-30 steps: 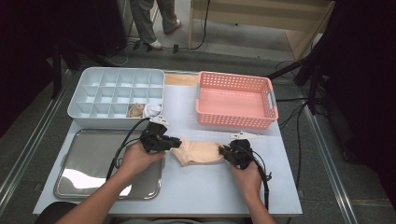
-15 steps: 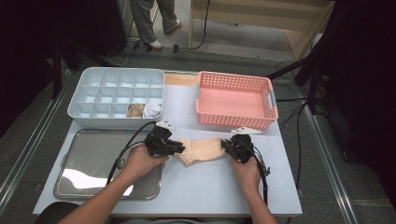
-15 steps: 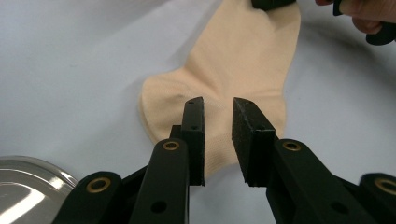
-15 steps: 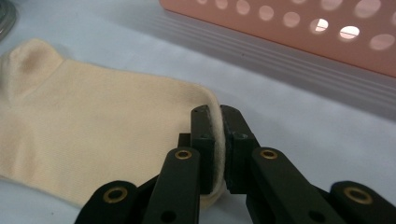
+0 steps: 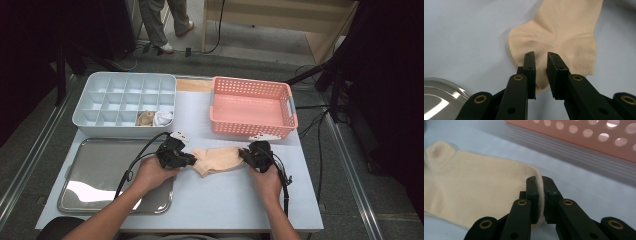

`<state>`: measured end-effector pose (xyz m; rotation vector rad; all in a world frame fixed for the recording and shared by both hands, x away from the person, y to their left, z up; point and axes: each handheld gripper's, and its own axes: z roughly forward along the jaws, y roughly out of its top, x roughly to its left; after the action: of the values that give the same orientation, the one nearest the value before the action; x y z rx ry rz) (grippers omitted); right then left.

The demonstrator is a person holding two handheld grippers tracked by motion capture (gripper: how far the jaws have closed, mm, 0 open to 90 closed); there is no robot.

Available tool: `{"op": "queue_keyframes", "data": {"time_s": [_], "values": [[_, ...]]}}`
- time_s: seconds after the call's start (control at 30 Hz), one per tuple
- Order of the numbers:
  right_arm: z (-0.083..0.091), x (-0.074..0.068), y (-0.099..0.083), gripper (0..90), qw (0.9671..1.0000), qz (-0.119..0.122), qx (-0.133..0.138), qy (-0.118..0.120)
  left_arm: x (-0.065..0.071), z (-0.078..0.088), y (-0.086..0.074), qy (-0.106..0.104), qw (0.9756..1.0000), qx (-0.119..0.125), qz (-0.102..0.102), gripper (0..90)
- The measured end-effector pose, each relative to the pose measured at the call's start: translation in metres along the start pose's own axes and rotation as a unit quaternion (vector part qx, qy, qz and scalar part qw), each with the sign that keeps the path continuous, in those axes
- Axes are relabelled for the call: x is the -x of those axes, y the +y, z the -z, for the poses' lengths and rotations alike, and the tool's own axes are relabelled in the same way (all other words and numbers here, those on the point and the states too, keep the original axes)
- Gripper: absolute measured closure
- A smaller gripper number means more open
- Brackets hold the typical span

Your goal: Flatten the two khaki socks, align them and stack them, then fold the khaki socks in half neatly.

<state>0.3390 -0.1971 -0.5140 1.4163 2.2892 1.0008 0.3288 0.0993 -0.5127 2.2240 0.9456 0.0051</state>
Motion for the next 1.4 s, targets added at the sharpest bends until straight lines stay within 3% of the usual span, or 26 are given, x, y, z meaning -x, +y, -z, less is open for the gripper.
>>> {"op": "queue_keyframes", "data": {"time_s": [0.27, 0.5, 0.7, 0.87, 1.4], "values": [[0.003, 0.006, -0.003, 86.4, 0.9998, -0.017, 0.002, -0.006, 0.000, 0.000, -0.002, 0.005, 1.0000, 0.004, -0.007, 80.4], [0.003, 0.000, -0.001, 85.8, 0.9999, -0.009, 0.001, 0.005, 0.000, 0.006, 0.003, -0.007, 0.9998, 0.010, 0.017, 78.2], [0.003, 0.000, -0.001, 85.7, 0.9999, -0.011, -0.001, 0.009, 0.004, 0.006, 0.012, -0.012, 0.9995, 0.027, 0.010, 80.5], [0.006, -0.002, 0.001, 85.7, 0.9998, -0.015, 0.000, 0.014, 0.007, 0.002, 0.020, -0.024, 0.9993, 0.027, 0.006, 89.9], [0.014, -0.018, 0.011, 85.6, 0.9996, -0.007, 0.012, 0.024, 0.017, -0.015, 0.039, -0.035, 0.9988, 0.030, -0.016, 90.0]]}}
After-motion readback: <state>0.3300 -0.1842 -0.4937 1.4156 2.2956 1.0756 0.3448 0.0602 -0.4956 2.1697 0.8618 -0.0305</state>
